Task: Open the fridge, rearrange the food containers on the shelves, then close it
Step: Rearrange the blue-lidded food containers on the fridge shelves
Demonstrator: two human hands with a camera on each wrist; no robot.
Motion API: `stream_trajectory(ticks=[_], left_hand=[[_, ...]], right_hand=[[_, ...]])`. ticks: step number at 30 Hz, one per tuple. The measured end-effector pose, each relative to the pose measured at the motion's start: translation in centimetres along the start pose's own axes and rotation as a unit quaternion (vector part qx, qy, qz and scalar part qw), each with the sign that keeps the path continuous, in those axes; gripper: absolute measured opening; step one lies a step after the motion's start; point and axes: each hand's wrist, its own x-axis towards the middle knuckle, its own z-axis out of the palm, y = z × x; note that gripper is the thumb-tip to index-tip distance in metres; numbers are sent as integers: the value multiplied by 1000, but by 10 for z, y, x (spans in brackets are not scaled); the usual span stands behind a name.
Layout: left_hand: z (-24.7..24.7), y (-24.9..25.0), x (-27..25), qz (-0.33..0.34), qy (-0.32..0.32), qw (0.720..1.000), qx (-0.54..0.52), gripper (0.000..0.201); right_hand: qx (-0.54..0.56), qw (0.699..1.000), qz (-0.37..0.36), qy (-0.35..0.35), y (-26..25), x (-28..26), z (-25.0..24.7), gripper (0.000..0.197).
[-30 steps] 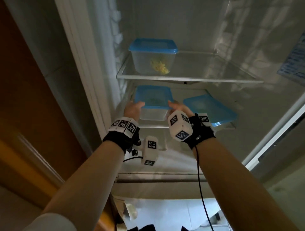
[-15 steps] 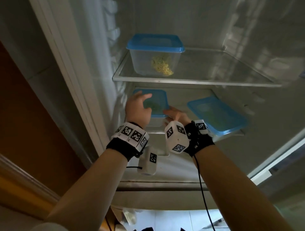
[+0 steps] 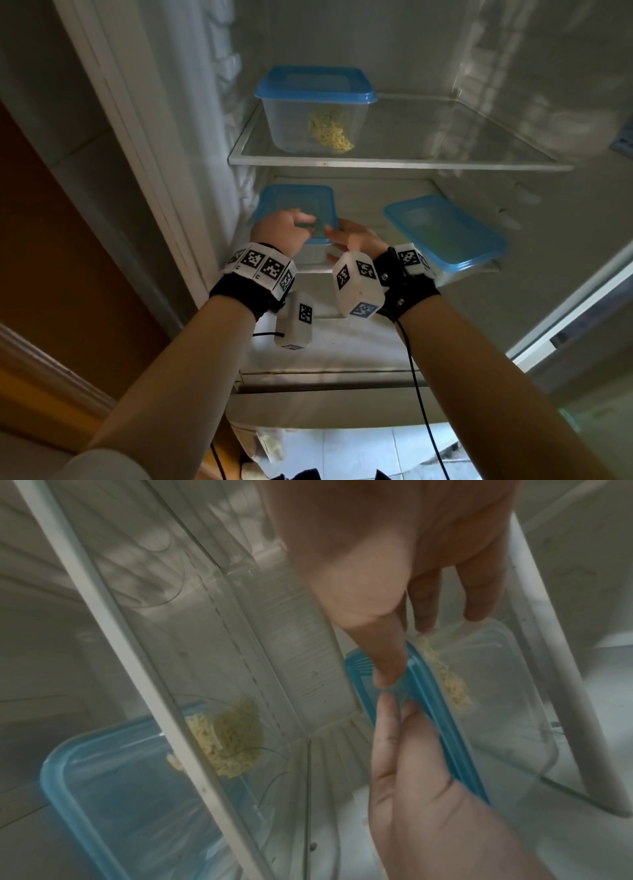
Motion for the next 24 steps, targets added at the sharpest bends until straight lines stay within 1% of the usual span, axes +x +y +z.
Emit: stream_trajectory(ticks=[2,3,4,5,6,7,8,9,10,11,12,13,14,15,16,17,18,19,20,21,22,24], left_hand=[[-2,2,-4,0,7,1000,-5,36],[-3,4,-7,7,12,1000,-12,34],[-5,7,-10,21,17,999,-29,31],[-8,11,-14,39,24,997,-61,28],[-13,17,-19,53,28,992,-110,25],[-19,25,-26,61,26,984,-167,22],[-25,33,-33,69,19,972,-222,21],[-31,42,-39,81,16,959,-270,22],[-38,50,-44,98,23,947,-306,22],[-45,57,-49,116,42,936,-328,22],[-53,65,-53,135,75,924,-350,23],[-60,71,-56,148,116,908,-374,22],[-66,78,-59,161,157,883,-411,19],[-71,82,-57,169,197,860,-439,15],[-74,87,-54,172,228,843,-456,19],[-78,92,-48,164,248,838,-457,31],[-79,95,-41,150,258,842,-449,45],[-84,99,-36,133,258,848,-444,57],[-86,100,-28,110,251,852,-446,64],[-89,102,-22,91,238,853,-456,65],[-90,102,-14,71,225,855,-462,62],[-94,104,-7,22,211,867,-451,53]], right_hand=[[-2,999,19,30,-3,-4,-1,63],[-18,998,19,48,-6,-7,-2,67],[-56,996,6,67,-10,-10,-5,66],[-119,990,-19,80,-16,-17,-8,62],[-196,975,-59,87,-20,-23,-12,57],[-276,951,-103,88,-26,-31,-17,49],[-335,928,-141,87,-34,-41,-19,41],[-362,912,-172,87,-42,-51,-21,32],[-347,913,-197,85,-50,-60,-23,24],[-295,927,-217,76,-59,-68,-23,20],[-228,943,-233,69,-69,-75,-23,23],[-187,945,-255,81,-78,-78,-25,27],[-180,937,-280,109,-88,-78,-26,29],[-186,924,-303,144,-96,-76,-28,24],[-179,913,-319,180,-103,-73,-29,17],[-167,905,-329,212,-109,-68,-30,13],[-153,901,-332,235,-114,-62,-29,18],[-139,901,-331,242,-119,-56,-28,31],[-113,912,-317,235,-122,-48,-27,44],[-77,927,-296,218,-126,-40,-24,54],[-48,943,-264,195,-129,-34,-21,61],[-15,968,-199,150,-134,-23,-17,69]])
